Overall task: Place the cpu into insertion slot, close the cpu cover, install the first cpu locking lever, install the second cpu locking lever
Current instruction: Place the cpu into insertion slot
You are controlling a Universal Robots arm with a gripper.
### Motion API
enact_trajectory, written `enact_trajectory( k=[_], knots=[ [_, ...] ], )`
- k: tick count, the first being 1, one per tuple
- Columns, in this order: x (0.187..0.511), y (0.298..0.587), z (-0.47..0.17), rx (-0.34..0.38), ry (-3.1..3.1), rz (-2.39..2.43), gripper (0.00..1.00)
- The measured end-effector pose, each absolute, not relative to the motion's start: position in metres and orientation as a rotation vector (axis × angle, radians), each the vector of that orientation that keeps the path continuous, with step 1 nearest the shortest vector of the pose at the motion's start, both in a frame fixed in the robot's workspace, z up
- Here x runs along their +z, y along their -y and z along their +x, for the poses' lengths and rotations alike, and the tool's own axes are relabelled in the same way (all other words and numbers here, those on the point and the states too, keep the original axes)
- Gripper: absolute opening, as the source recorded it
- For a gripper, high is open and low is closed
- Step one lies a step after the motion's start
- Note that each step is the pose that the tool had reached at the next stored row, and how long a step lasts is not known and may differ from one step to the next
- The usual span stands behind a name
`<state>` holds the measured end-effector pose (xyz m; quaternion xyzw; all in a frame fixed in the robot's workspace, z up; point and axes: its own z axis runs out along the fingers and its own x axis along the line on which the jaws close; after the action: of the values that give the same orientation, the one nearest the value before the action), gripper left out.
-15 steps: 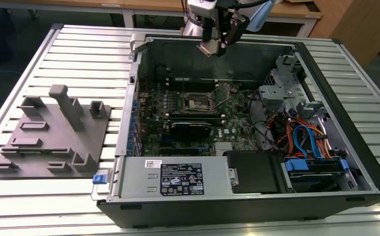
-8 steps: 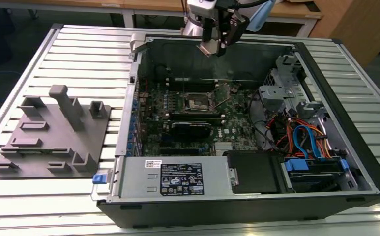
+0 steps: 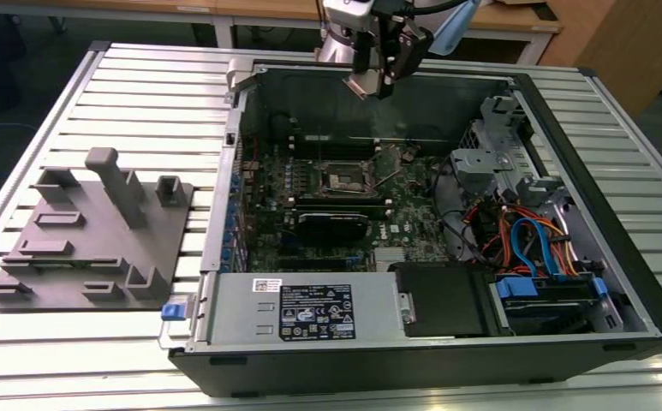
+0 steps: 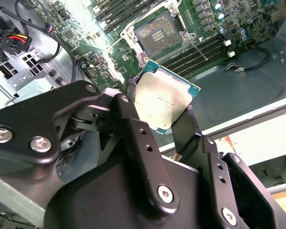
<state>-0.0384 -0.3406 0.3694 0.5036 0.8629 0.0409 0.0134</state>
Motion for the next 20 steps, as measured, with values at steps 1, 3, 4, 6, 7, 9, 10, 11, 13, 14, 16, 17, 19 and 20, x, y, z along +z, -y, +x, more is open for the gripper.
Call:
enact_trajectory(
  k=[1,3,4,6,7,9,10,11,13,14,16,17,19,20],
  knots=[
    [0.3694,0.3406,-0.0384,0.127,-2.688,1.569,0.54],
    [0.3694,0.3406,-0.0384,0.127,-2.687,1.57,0.54],
    [0.3694,0.3406,-0.0384,0.127,-2.687,1.57,0.54],
    [0.3694,0.3406,-0.0384,0.127,-2.686,1.571,0.54],
    [0.3694,0.3406,-0.0384,0.127,-2.686,1.572,0.54],
    [0.3694,0.3406,-0.0384,0.127,-2.685,1.573,0.54],
    [0.3694,0.3406,-0.0384,0.127,-2.684,1.575,0.54],
    [0.3694,0.3406,-0.0384,0.127,-2.683,1.577,0.54],
    [0.3694,0.3406,-0.0384,0.127,-2.68,1.581,0.54],
    [0.3694,0.3406,-0.0384,0.127,-2.678,1.584,0.54],
    [0.3694,0.3406,-0.0384,0.127,-2.674,1.592,0.54],
    [0.3693,0.3406,-0.0384,0.127,-2.67,1.597,0.54],
    [0.3693,0.3406,-0.0384,0.127,-2.662,1.61,0.54],
    [0.3693,0.3406,-0.0384,0.126,-2.656,1.619,0.54]
  ],
)
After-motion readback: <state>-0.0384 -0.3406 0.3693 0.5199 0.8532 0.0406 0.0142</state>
